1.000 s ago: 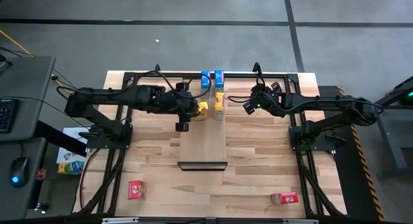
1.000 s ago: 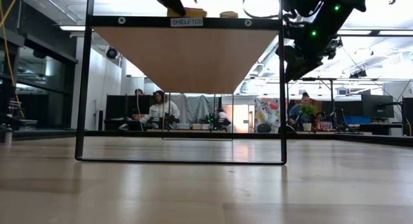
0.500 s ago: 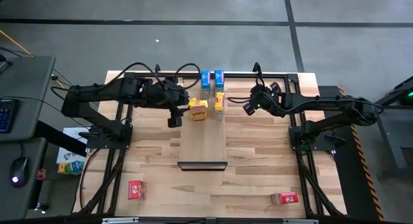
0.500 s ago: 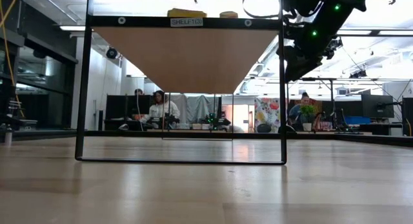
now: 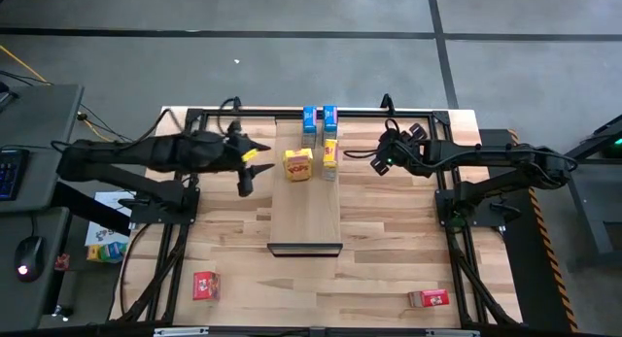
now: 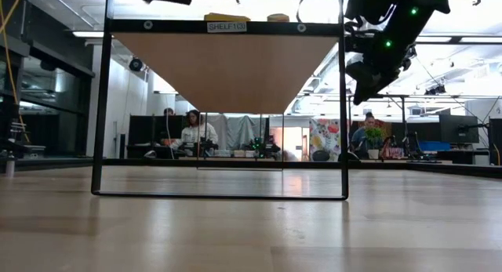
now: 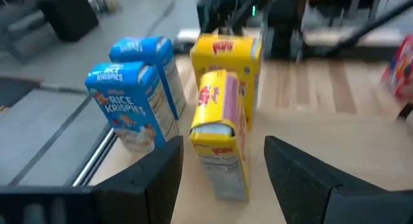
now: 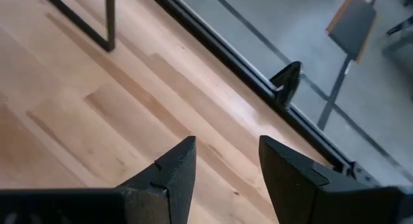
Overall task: Stack cereal on shelf
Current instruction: Put the yellow cereal box on the shelf
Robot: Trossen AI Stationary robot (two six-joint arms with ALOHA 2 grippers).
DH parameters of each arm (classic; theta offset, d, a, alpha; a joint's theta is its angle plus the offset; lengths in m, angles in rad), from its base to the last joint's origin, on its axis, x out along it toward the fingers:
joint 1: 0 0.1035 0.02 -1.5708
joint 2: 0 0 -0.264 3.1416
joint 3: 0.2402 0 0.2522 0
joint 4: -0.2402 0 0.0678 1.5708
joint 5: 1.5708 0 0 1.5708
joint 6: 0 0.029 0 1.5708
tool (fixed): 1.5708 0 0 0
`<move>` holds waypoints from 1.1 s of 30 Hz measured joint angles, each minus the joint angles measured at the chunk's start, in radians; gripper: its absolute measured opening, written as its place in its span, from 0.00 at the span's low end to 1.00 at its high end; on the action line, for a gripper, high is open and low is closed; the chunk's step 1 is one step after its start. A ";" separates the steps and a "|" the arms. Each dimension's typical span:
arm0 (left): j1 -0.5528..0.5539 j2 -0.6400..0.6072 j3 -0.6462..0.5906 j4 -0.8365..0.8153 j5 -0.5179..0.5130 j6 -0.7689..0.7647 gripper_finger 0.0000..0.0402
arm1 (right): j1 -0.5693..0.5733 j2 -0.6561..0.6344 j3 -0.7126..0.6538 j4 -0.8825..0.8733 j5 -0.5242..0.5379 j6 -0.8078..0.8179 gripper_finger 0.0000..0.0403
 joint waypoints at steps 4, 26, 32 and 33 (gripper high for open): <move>0.000 -0.105 -0.176 0.232 0.008 -0.001 0.51 | 0.000 0.000 0.000 -0.034 0.012 -0.004 0.40; -0.137 0.153 -0.417 0.677 -0.036 -0.164 0.03 | 0.000 0.000 0.000 -0.084 0.060 0.056 0.40; -0.135 0.242 -0.418 0.737 -0.139 -0.167 0.00 | 0.000 0.000 0.000 -0.084 0.060 0.056 0.40; -0.135 0.245 -0.417 0.736 -0.153 -0.166 0.00 | 0.000 0.000 0.000 -0.084 0.060 0.056 0.40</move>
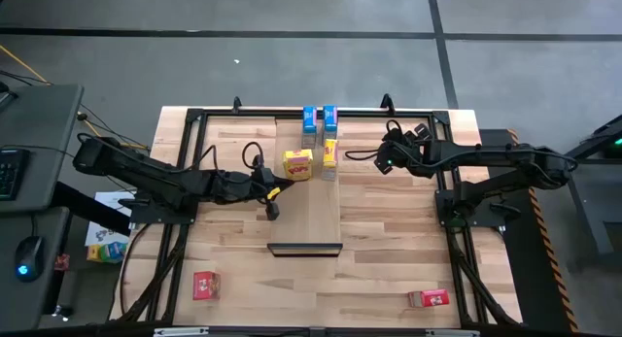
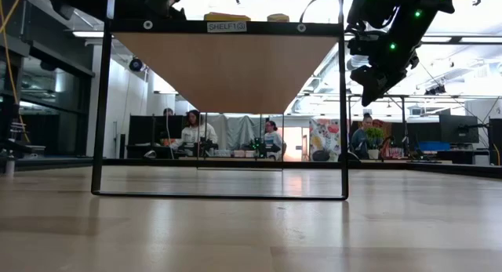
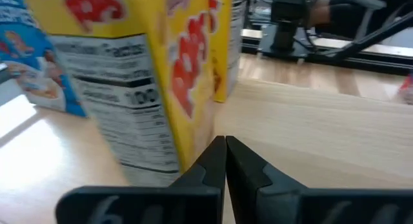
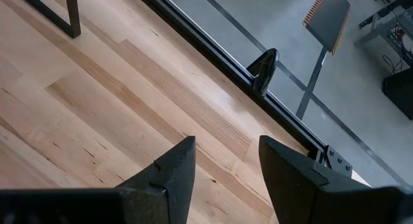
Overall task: Stack cereal on shelf
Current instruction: Put the yellow cereal box on the shelf
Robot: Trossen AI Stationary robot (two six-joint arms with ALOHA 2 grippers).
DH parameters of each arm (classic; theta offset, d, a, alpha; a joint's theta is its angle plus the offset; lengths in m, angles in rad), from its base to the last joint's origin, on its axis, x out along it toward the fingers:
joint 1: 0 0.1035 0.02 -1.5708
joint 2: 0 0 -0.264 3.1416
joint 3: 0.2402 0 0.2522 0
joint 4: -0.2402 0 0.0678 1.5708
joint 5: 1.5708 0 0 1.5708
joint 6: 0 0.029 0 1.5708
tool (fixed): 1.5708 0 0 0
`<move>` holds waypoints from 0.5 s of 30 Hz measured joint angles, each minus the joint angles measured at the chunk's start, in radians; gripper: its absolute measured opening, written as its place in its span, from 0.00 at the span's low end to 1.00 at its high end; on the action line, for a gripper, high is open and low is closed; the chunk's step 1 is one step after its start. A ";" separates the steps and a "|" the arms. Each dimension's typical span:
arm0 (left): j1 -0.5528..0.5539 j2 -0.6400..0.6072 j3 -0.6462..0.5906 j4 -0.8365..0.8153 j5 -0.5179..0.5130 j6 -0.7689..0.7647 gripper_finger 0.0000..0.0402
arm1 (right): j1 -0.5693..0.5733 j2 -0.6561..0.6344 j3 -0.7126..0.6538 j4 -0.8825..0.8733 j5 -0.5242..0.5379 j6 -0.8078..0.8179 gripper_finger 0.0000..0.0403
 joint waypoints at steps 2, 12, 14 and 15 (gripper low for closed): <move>0.000 0.002 0.000 0.000 -0.009 0.001 0.00 | 0.000 0.000 0.000 0.000 0.000 0.000 0.40; 0.030 0.002 0.000 -0.089 -0.089 0.001 0.00 | 0.000 0.000 0.000 0.002 -0.001 0.000 0.40; 0.051 0.002 0.000 -0.088 -0.089 0.001 0.00 | 0.000 0.000 0.000 0.005 -0.001 0.001 0.40; 0.062 0.002 0.000 -0.089 -0.089 0.002 0.00 | 0.000 0.000 0.000 0.007 -0.001 0.006 0.40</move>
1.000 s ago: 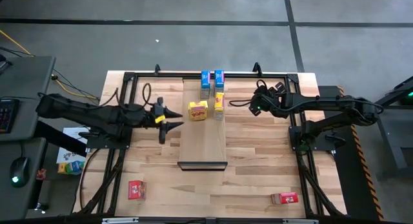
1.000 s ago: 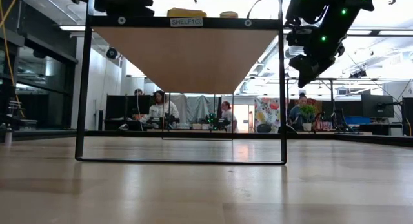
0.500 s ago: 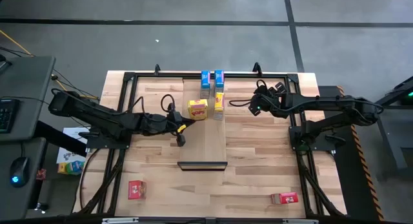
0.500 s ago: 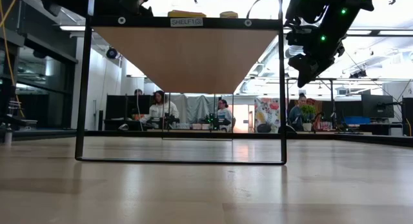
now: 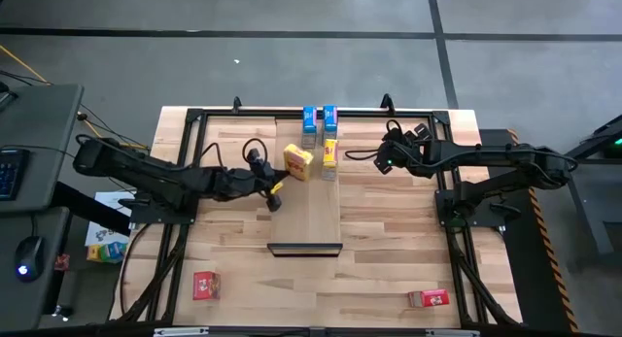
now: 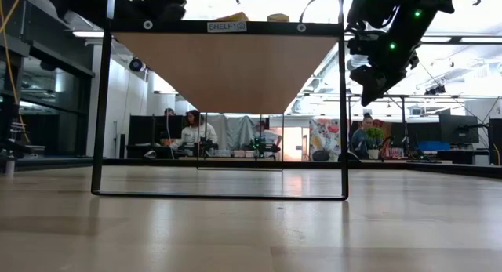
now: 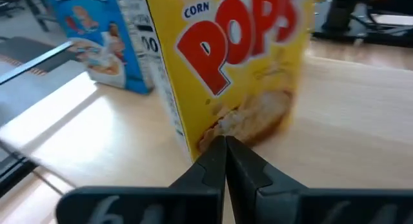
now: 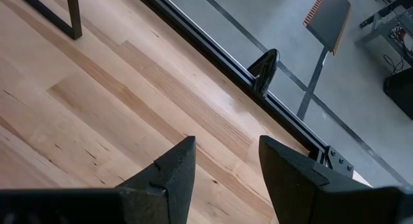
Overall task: Stack cereal on shelf
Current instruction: Put the yellow cereal box on the shelf
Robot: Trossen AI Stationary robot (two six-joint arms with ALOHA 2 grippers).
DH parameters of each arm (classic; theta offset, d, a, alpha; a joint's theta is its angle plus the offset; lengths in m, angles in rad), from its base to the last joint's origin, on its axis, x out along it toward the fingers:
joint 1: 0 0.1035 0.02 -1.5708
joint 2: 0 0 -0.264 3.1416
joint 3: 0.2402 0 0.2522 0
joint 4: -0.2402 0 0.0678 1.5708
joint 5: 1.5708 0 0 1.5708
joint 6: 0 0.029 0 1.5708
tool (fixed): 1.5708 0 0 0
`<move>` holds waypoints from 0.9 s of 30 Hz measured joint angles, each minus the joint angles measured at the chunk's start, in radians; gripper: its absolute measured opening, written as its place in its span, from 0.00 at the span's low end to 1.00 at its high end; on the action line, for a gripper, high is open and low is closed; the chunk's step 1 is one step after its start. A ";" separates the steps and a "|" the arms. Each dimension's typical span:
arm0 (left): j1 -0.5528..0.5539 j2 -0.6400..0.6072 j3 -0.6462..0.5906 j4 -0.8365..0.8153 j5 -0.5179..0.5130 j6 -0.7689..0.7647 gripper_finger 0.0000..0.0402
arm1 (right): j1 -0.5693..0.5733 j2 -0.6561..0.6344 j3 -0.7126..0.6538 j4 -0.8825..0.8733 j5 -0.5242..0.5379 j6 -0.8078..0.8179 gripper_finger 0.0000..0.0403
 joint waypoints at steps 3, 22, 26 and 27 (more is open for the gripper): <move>0.037 0.000 0.000 0.000 0.000 0.018 0.00 | 0.000 0.000 0.000 0.004 0.000 0.005 0.40; 0.229 0.010 0.001 0.068 0.261 0.049 0.00 | 0.000 0.000 0.000 0.017 -0.005 0.005 0.40; 0.249 0.033 0.001 0.093 0.300 0.052 0.00 | 0.000 0.000 0.000 0.017 -0.006 0.010 0.40; 0.254 0.039 0.001 0.091 0.300 0.053 0.00 | 0.000 0.000 0.000 0.017 -0.006 0.010 0.40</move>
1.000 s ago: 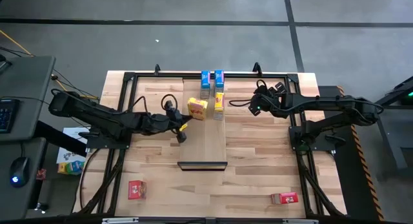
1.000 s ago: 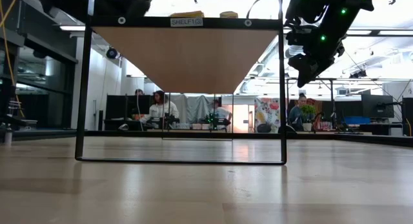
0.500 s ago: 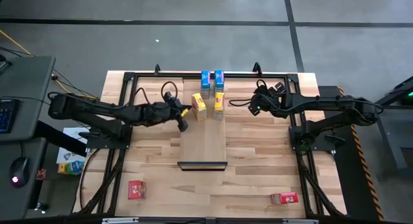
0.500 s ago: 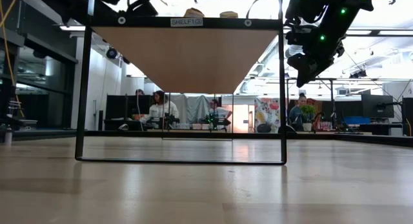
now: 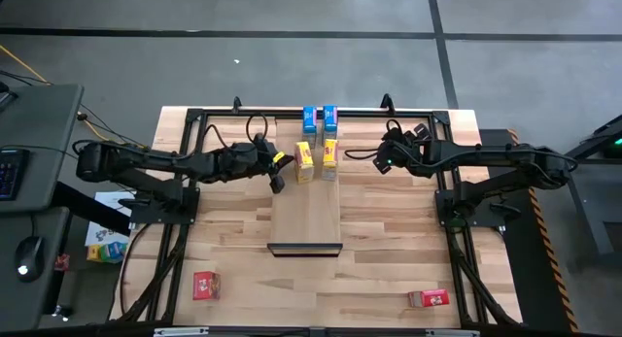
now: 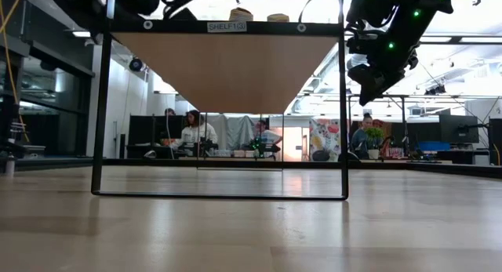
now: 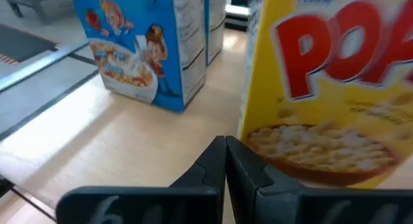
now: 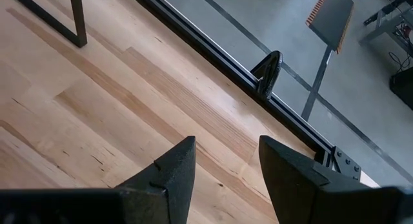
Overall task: Stack cereal on shelf
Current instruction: Put the yellow cereal box on the shelf, then put the right red cereal box on the shelf
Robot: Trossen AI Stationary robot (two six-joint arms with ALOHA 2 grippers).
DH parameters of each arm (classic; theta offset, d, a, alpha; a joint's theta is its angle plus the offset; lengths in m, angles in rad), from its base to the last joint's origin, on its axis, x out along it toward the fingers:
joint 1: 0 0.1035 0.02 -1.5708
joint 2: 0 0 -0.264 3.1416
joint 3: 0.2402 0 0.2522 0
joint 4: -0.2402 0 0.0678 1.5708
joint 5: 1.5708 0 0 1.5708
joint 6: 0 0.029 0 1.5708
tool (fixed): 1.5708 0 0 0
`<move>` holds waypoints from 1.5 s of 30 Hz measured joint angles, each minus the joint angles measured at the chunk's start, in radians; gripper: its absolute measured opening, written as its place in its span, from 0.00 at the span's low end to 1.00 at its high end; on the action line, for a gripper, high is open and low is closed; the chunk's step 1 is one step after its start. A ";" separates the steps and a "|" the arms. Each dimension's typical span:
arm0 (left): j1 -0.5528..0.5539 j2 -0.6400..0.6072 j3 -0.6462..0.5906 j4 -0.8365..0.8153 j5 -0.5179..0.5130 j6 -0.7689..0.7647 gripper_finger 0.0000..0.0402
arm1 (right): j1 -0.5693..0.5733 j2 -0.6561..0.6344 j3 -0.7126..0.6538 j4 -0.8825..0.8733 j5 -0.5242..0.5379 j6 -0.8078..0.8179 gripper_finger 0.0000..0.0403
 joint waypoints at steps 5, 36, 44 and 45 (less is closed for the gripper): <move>0.014 0.039 0.000 0.037 0.021 0.000 0.00 | 0.000 0.000 0.000 0.000 -0.001 0.000 0.40; -0.061 -0.104 -0.024 -0.114 -0.058 0.024 0.00 | 0.000 0.000 0.000 0.002 -0.002 -0.020 0.40; -0.082 -0.218 -0.070 -0.038 -0.057 0.104 0.00 | 0.001 0.000 0.000 -0.019 -0.042 -0.043 0.40; -0.082 -0.241 -0.070 -0.037 -0.057 0.121 0.00 | 0.001 0.000 0.000 -0.029 -0.043 -0.043 0.40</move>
